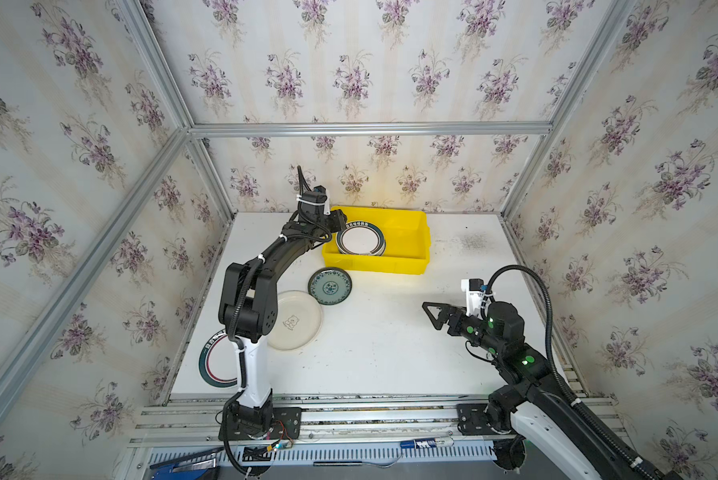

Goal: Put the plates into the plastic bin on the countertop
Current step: 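Lower the green-rimmed plate into the yellow bin and open the left gripper, then draw the left gripper back toward the cream bear plate while the right gripper moves inward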

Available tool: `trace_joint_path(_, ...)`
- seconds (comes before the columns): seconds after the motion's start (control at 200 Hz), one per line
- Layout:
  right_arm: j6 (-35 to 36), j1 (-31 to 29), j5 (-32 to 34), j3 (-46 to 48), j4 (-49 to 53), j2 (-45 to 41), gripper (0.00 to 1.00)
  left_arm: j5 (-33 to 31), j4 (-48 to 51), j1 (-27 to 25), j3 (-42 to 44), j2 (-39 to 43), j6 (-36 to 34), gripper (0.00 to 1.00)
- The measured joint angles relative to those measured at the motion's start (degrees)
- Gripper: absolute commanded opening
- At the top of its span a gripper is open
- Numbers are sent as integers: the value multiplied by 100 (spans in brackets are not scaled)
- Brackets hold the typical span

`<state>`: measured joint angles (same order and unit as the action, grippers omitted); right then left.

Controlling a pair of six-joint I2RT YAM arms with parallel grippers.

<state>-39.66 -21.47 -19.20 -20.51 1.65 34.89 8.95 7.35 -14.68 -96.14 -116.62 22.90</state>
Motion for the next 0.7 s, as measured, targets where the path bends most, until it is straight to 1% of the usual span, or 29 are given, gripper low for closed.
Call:
trace_joint_path(0.04, 2, 0, 0, -7, 52, 7, 99, -20, -7, 0, 26, 50, -26, 58)
trace_joint_path(0.22, 4, 0, 39, -81, 269, 50, 99, -116, 105, 0, 339, 555, -66, 56)
trace_joint_path(0.33, 9, 0, 129, -192, 549, 55, 99, -136, 111, 0, 688, 1012, -90, 62)
trace_joint_path(0.435, 7, 4, 140, -313, 658, 109, 99, -181, 118, -2, 1235, 1582, -81, 64)
trace_joint_path(0.52, 2, 4, 142, -339, 848, 186, 99, -223, 129, -4, 1705, 2041, -46, 64)
trace_joint_path(0.575, 4, 0, 142, -426, 990, 323, 99, -245, 118, -4, 2050, 2376, -2, 63)
trace_joint_path(0.7, 31, -74, 133, -719, 1246, 726, 99, -295, 118, -9, 2916, 3257, 98, 67)
